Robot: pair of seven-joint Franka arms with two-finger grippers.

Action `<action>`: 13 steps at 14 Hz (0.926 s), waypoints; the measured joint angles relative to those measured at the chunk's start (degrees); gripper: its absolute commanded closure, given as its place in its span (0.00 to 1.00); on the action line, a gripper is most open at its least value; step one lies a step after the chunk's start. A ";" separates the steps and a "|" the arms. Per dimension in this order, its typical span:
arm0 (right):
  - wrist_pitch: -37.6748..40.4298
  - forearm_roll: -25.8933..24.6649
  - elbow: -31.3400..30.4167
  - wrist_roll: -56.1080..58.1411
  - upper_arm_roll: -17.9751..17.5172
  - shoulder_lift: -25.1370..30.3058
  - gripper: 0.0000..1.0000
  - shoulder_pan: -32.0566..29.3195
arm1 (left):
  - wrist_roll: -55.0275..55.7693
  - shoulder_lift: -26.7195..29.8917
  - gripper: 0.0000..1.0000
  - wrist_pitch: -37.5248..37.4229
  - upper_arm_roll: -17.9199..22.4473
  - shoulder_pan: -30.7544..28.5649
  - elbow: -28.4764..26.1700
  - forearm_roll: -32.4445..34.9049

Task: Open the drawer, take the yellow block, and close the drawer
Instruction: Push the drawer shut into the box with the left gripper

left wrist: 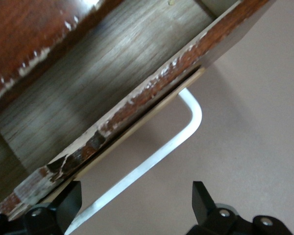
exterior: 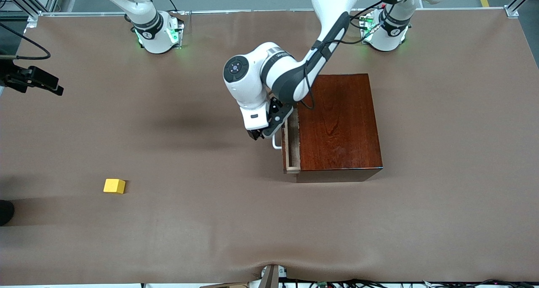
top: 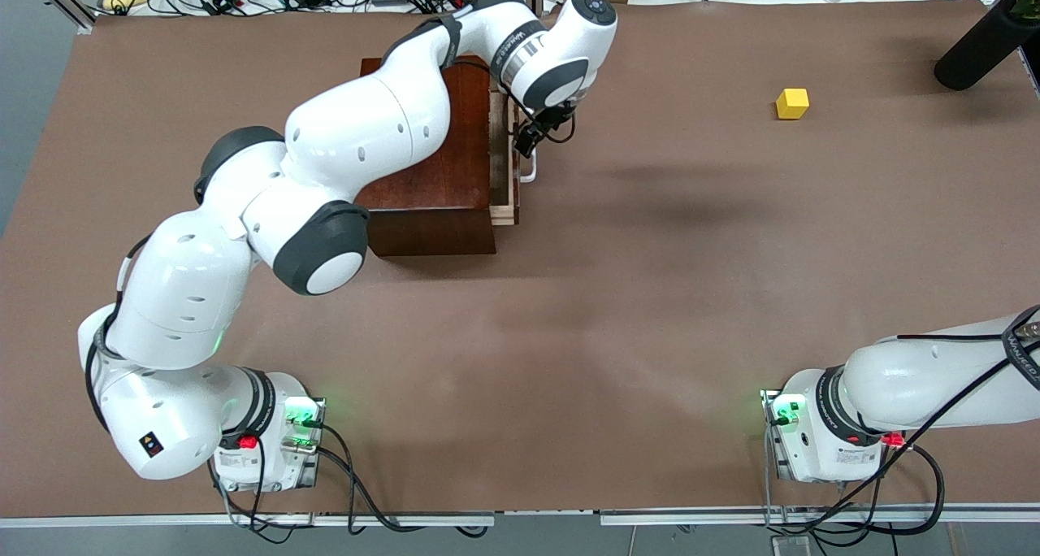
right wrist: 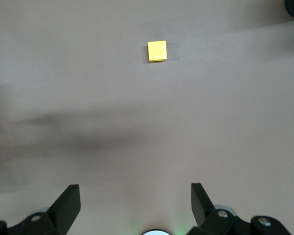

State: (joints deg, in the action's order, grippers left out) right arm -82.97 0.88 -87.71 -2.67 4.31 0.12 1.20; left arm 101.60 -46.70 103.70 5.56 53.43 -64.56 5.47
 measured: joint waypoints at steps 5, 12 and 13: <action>0.00 0.00 -0.01 0.04 -0.10 0.00 0.00 0.02 | 0.00 0.08 0.00 -2.03 -0.13 -1.21 0.00 -0.02; 0.00 0.00 -0.01 0.06 -0.19 0.00 0.00 0.02 | 0.00 0.19 0.00 -4.22 -0.26 -3.15 0.00 -0.06; 0.00 0.00 -0.01 0.06 -0.19 0.00 0.00 0.02 | 0.00 0.24 0.00 -4.28 -0.25 -3.38 0.01 -0.06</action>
State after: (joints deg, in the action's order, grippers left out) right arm -82.97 0.88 -87.72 -2.61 4.12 0.12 1.23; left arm 101.60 -46.46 99.42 5.30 50.05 -64.55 5.41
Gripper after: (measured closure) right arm 0.000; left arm 0.000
